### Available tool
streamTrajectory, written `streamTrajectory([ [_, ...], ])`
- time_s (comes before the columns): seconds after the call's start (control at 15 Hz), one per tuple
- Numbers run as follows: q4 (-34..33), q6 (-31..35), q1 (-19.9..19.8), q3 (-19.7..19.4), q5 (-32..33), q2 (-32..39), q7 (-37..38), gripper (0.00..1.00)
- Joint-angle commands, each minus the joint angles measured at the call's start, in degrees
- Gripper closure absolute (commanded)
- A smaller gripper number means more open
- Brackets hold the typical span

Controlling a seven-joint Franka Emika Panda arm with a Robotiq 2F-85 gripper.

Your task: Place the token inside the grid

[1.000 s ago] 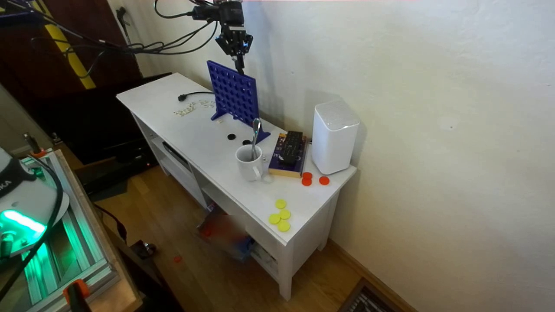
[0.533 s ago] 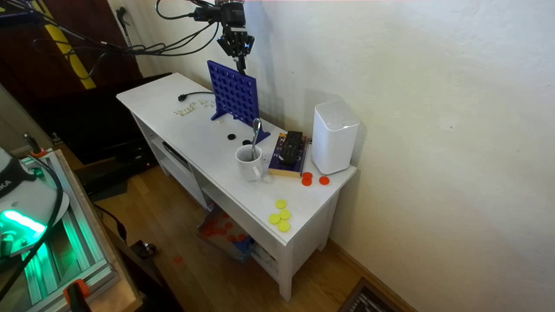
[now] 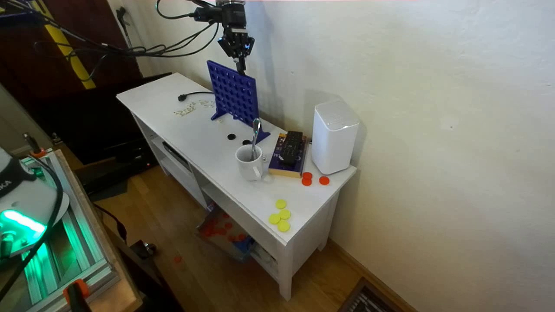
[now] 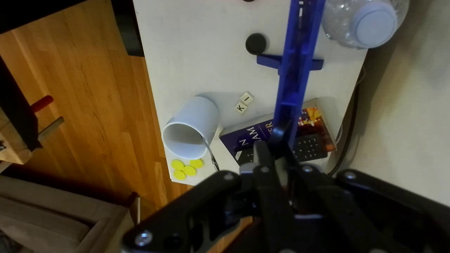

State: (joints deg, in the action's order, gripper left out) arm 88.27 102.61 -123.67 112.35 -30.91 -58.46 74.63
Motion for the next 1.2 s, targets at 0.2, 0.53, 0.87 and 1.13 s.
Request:
streamTrajectory([
  [0.2, -3.1, -2.6, -1.8, 0.6, -3.6, -1.8, -2.2, 0.98],
  [0.53, -3.5, -3.2, -2.0, 0.7, -3.9, -2.1, -2.6, 0.98],
  [0.87, -3.3, -3.0, -1.5, 0.5, -4.7, -2.1, -3.3, 0.53],
  [1.13, -2.4, -2.5, -0.3, -0.5, -4.8, -1.3, -4.3, 0.23],
])
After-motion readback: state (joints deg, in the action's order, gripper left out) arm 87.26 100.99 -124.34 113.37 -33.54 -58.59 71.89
